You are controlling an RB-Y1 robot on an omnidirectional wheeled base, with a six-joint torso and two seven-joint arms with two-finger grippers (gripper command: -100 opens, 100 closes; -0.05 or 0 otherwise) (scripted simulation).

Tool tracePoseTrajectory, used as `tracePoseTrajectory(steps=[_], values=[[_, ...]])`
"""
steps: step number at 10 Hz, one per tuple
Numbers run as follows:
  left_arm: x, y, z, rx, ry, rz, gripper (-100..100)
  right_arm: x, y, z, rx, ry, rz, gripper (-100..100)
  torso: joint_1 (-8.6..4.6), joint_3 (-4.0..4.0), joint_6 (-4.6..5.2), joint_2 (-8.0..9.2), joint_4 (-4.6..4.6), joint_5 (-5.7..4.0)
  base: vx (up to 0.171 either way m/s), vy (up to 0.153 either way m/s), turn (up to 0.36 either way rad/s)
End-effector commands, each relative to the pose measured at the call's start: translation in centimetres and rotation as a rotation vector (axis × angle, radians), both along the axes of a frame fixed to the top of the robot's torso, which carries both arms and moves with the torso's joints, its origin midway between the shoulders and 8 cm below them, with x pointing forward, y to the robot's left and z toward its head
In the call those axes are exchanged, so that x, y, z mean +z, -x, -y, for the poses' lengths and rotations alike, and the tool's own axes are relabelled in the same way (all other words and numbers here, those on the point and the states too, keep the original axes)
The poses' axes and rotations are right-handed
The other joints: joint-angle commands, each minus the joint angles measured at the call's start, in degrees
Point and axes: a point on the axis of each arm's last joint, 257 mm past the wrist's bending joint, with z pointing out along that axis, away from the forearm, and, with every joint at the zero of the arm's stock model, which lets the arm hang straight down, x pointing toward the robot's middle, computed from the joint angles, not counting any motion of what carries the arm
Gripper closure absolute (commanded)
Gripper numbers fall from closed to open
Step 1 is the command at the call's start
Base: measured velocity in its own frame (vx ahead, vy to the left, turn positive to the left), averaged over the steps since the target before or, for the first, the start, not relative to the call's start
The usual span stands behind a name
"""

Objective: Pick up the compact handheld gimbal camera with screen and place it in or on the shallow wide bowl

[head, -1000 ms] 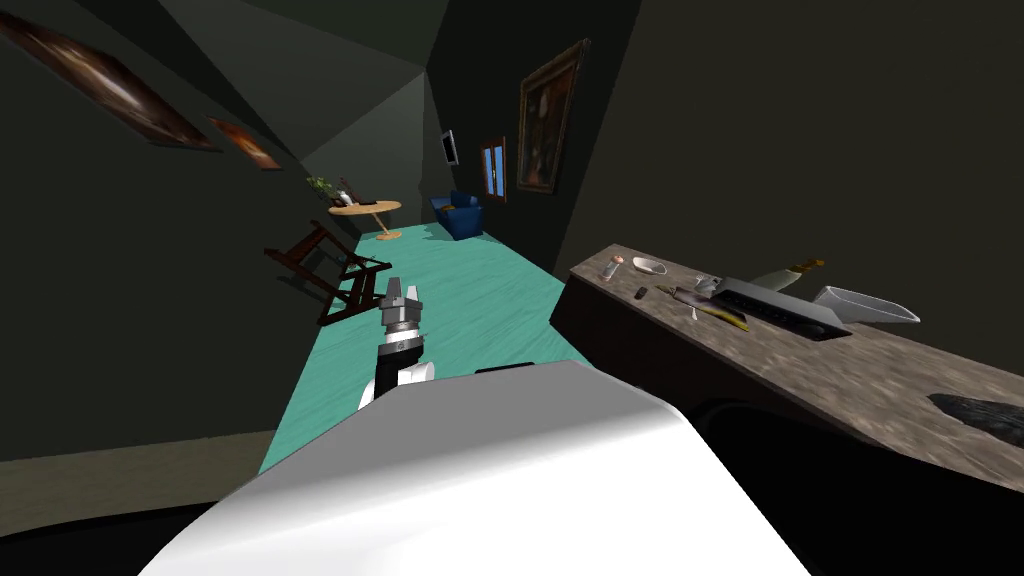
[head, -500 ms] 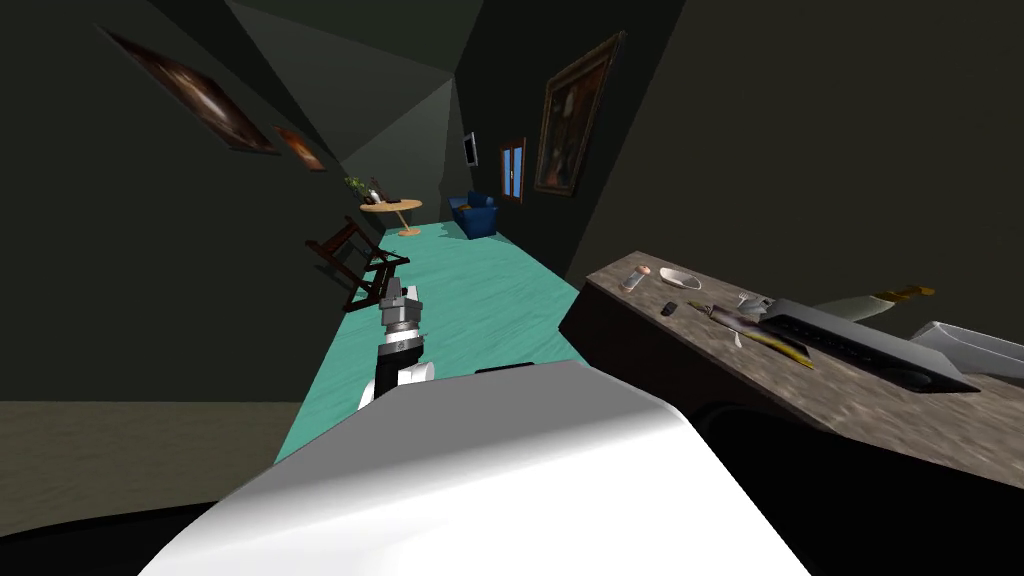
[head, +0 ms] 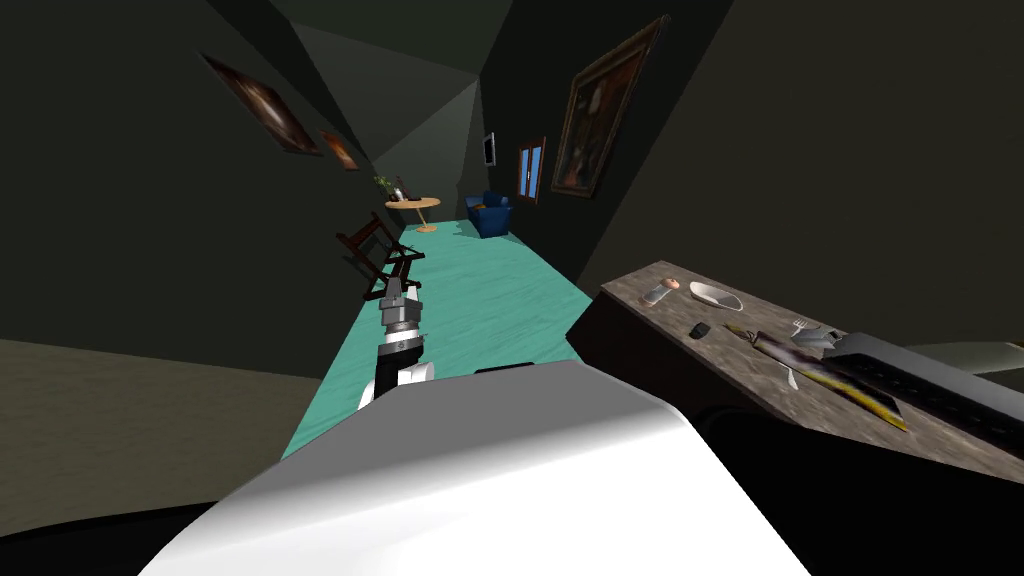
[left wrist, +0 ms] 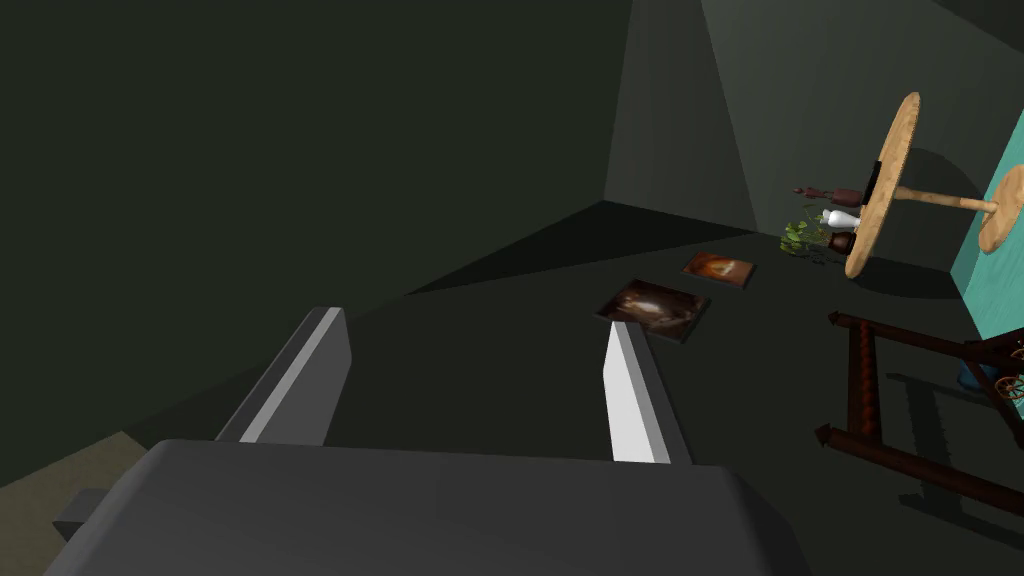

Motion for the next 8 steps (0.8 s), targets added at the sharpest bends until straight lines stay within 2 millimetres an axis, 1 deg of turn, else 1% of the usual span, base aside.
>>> tracePoseTrajectory(steps=[1,2,3,4,5,6,7,8], values=[[0.0,0.0,0.0,0.000,0.000,0.000,0,0.7,2.2,1.9,0.060,0.057,-0.077,-100,0.00,0.00,0.00,0.00,0.00,0.00,0.070,-0.054,0.269],[0.0,0.0,0.0,0.000,0.000,0.000,0,0.8,2.0,2.1,0.070,0.059,-0.081,-100,-0.05,-0.03,-0.06,-0.05,-0.01,-0.01,0.062,-0.066,0.142],[0.0,0.0,0.0,0.000,0.000,0.000,0,1.5,3.7,3.5,0.118,0.101,-0.141,-100,-0.07,-0.02,0.00,-0.04,-0.01,-0.02,0.079,-0.091,0.234],[0.0,0.0,0.0,0.000,0.000,0.000,0,1.6,3.5,3.7,0.129,0.103,-0.145,-100,-0.17,-0.05,-0.05,-0.09,-0.02,-0.03,0.054,-0.091,0.155],[0.0,0.0,0.0,0.000,0.000,0.000,0,2.3,4.9,5.0,0.179,0.141,-0.200,-100,-0.16,-0.03,-0.01,-0.04,-0.01,-0.04,0.049,-0.097,0.251],[0.0,0.0,0.0,0.000,0.000,0.000,0,2.4,4.7,5.2,0.187,0.142,-0.203,-100,-0.21,-0.02,-0.05,-0.03,0.00,-0.05,0.038,-0.091,0.139],[0.0,0.0,0.0,0.000,0.000,0.000,0,3.2,5.7,6.5,0.240,0.177,-0.255,-100,-0.16,0.00,0.00,0.01,0.00,-0.04,0.038,-0.105,0.241],[0.0,0.0,0.0,0.000,0.000,0.000,0,3.9,6.5,7.7,0.287,0.207,-0.299,-100,-0.21,0.00,-0.05,0.00,0.00,-0.04,0.059,-0.160,0.365]])
